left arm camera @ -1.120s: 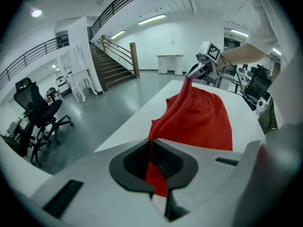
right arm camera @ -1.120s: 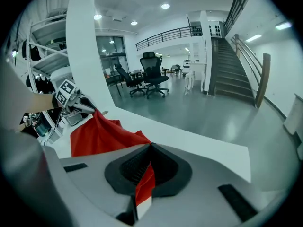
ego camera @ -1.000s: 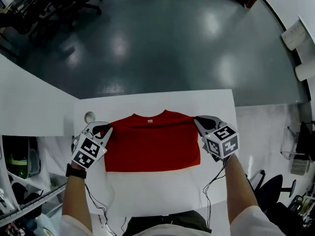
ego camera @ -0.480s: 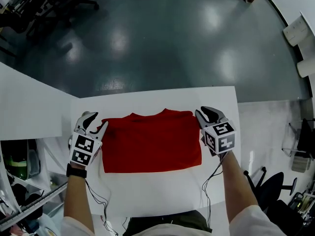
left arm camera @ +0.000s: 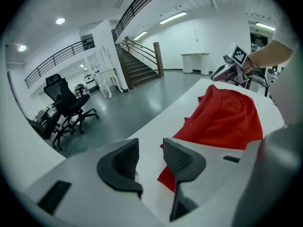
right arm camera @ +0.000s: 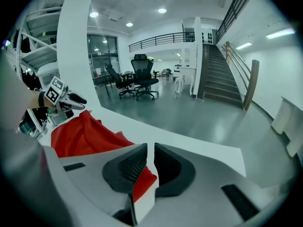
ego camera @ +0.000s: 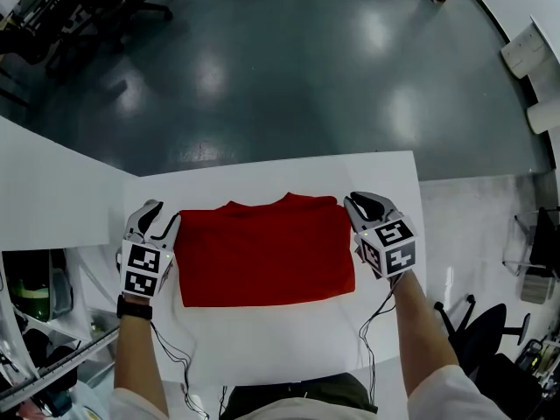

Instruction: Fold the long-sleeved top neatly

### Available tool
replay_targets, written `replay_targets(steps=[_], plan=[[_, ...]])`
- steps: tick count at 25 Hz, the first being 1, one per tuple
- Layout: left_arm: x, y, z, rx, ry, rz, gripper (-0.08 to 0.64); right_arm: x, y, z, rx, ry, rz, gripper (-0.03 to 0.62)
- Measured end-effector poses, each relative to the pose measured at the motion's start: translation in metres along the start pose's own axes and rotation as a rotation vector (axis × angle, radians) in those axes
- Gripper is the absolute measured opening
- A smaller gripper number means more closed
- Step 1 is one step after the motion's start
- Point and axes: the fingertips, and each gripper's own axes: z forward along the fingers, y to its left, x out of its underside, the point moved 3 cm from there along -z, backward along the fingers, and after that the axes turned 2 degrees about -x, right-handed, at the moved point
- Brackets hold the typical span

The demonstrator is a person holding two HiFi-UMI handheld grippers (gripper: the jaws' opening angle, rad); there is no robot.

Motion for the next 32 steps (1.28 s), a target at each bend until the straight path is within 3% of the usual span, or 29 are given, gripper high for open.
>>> replay_targets(steps=[9, 17, 23, 32], plan=[[-0.003, -0.013, -0.011, 0.019, -0.024, -0.029, 0.166, -0.005, 0.007, -0.008, -0.008, -0.038, -0.011, 0.060], [-0.008, -0.036, -0.037, 0.073, -0.083, -0.062, 0.169, -0.014, 0.025, -0.024, -0.045, -0.082, -0.044, 0.103], [-0.019, -0.059, -0.071, 0.123, -0.164, -0.113, 0.184, -0.025, 0.046, -0.053, -0.086, -0.143, -0.081, 0.147], [-0.050, -0.089, -0.138, 0.130, -0.302, -0.161, 0.201, -0.041, 0.079, -0.116, -0.120, -0.233, -0.135, 0.166]])
